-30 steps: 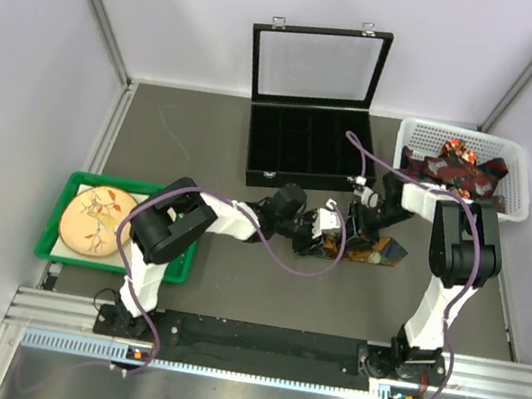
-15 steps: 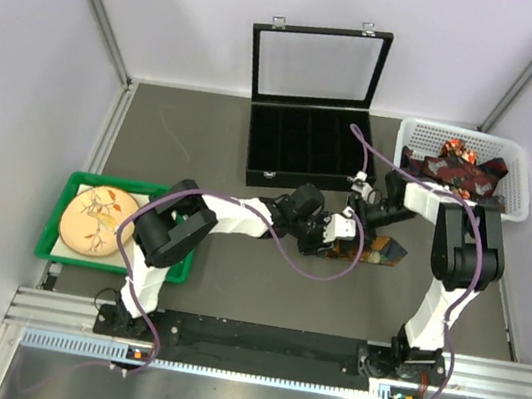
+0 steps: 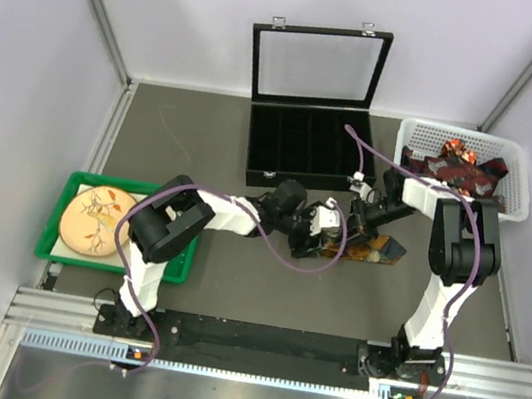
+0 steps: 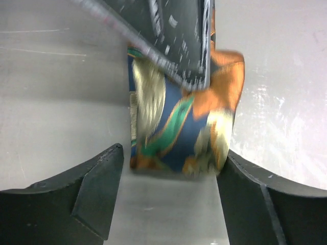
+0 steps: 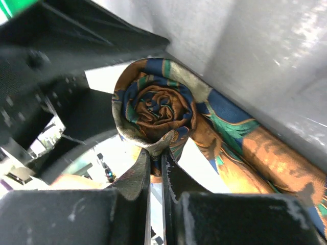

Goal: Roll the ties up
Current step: Roll the tie at the center of the board.

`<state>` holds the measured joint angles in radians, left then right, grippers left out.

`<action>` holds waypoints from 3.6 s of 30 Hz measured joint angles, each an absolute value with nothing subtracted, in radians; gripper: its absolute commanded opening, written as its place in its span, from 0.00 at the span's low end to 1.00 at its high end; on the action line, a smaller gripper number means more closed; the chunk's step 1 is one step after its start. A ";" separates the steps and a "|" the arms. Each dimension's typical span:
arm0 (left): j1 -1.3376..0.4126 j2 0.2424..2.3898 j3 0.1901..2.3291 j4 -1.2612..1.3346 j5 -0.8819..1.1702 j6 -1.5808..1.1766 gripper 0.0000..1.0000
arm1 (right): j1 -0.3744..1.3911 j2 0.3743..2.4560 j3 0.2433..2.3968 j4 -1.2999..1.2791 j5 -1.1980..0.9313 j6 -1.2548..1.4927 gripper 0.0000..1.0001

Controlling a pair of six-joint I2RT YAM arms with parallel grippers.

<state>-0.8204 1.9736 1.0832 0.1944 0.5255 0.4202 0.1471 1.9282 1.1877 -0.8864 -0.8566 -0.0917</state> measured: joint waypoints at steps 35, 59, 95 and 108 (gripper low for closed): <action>-0.847 2.088 1.085 0.532 0.626 0.231 0.20 | 0.132 1.913 1.201 -0.908 -0.627 -0.079 0.25; -0.873 1.977 1.249 -0.159 0.391 0.454 0.42 | 0.190 1.909 1.120 -0.770 -0.937 0.054 0.00; -0.809 2.103 1.036 0.672 0.760 0.236 0.59 | 0.145 1.940 1.167 -0.892 -0.665 0.046 0.00; -0.835 2.084 1.149 0.382 0.672 0.344 0.17 | 0.103 1.957 1.203 -0.928 -0.652 -0.019 0.38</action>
<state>-0.8352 2.0842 1.1492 0.3820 0.6716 0.3439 0.1032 1.9572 1.2034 -0.9283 -0.6518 -0.0189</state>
